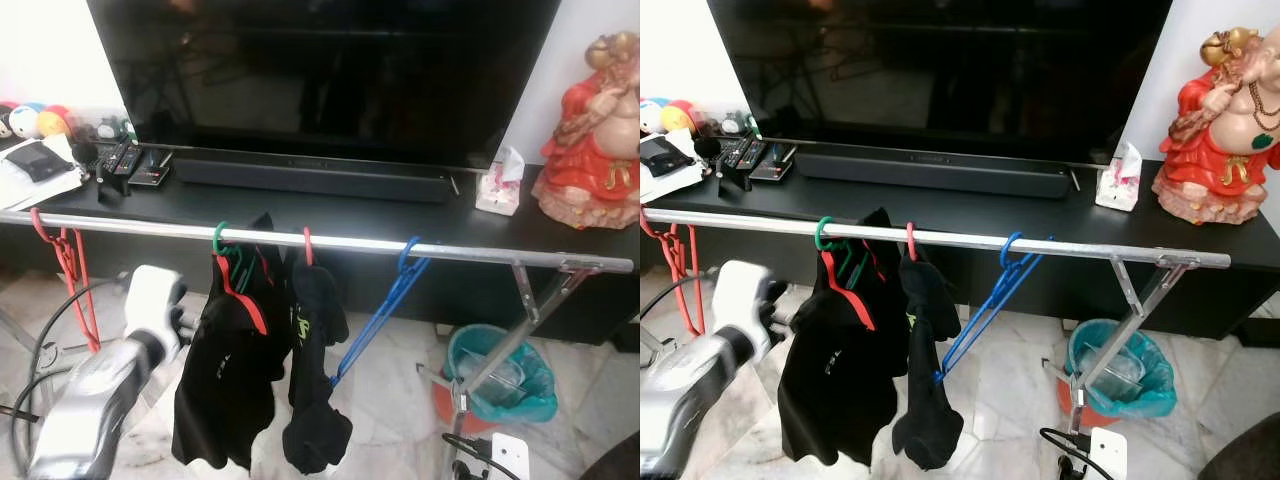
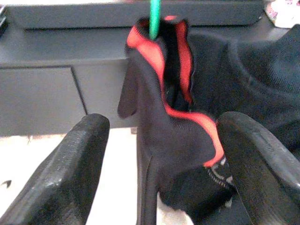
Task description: Hang hanger
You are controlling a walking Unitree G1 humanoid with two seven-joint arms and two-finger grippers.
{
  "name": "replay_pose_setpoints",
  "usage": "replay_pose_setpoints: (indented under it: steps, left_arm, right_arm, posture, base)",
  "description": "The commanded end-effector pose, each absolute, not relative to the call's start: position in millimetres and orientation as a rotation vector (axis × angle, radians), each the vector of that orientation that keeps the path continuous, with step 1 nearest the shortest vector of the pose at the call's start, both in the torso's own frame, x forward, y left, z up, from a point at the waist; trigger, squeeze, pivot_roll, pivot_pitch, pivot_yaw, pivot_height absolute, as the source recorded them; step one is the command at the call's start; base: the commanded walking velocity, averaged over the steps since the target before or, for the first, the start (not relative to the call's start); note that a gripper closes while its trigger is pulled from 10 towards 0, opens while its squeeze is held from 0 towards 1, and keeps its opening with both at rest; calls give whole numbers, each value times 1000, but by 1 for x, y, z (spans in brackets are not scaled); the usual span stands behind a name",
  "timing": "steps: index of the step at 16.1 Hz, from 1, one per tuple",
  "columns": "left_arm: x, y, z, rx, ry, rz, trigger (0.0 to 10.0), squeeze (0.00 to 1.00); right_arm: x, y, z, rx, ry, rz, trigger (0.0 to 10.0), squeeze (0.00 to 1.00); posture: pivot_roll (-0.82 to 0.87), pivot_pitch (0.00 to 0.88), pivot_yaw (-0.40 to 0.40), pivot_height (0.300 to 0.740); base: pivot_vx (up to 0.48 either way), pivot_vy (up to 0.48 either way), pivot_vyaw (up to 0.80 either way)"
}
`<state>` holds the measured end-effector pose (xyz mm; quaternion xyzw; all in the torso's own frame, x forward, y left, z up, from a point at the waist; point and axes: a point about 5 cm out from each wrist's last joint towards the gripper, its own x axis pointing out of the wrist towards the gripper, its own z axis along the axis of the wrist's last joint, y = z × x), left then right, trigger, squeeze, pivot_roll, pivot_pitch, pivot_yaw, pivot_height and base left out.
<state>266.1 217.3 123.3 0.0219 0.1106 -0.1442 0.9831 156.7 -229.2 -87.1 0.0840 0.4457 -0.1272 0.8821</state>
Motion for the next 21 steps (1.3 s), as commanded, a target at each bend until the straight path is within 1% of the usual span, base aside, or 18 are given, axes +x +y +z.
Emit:
replay_pose_setpoints:
  steps: [1,2,3,5,6,7,9,10,11,13,15,17,19,21]
  left_arm:
    - [259,225,125,41,213,-266,10000,1000]
    - [252,230,123,26,206,-227,10000,780]
    - [242,241,115,23,210,-153,10000,0]
    - [232,257,101,37,240,-36,10000,0]
    - [227,274,88,49,267,99,10000,0]
    - [225,287,77,74,299,194,10000,0]
    - [222,296,57,84,346,272,10000,0]
    - [220,294,35,117,425,276,10000,0]
    - [220,291,24,123,463,260,10000,0]
    - [214,284,-9,172,607,227,10000,0]
    - [210,282,-21,188,664,208,10000,0]
    - [203,268,-43,210,790,91,10000,0]
    - [194,262,-56,205,876,94,10000,0]
    - [190,255,-63,200,915,90,10000,0]
  right_arm:
    - [154,-231,-88,167,943,-264,10000,0]
    - [154,-231,-88,165,944,-262,10000,0]
    - [153,-230,-88,163,946,-259,10000,0]
    - [153,-229,-89,164,948,-257,10000,0]
    - [152,-228,-89,166,950,-255,10000,0]
    - [151,-226,-90,169,951,-254,10000,0]
    - [150,-223,-91,179,950,-259,10000,0]
    - [149,-220,-92,185,951,-264,10000,0]
    - [149,-219,-92,189,951,-267,10000,0]
    - [145,-216,-94,196,955,-276,10000,0]
    - [143,-214,-95,197,959,-280,10000,0]
    - [139,-212,-97,188,971,-279,10000,0]
    - [136,-212,-98,177,980,-283,10000,0]
    - [136,-214,-98,164,977,-280,10000,0]
  posture:
    - [163,0,-17,740]
    - [166,0,-18,740]
    - [167,0,-16,740]
    - [166,0,-12,740]
    - [162,0,-6,740]
    - [150,0,2,740]
    - [128,0,19,740]
    - [124,0,22,740]
    - [118,0,29,740]
    - [85,0,50,740]
    - [72,0,54,740]
    - [32,0,54,740]
    - [-4,0,52,740]
    - [-27,0,52,740]
  base:
    - [0,0,0]
    - [0,0,0]
    - [0,0,0]
    - [0,0,0]
    - [0,0,0]
    - [0,0,0]
    - [0,0,0]
    - [0,0,0]
    - [0,0,0]
    - [0,0,0]
    - [0,0,0]
    - [0,0,0]
    - [0,0,0]
    - [0,0,0]
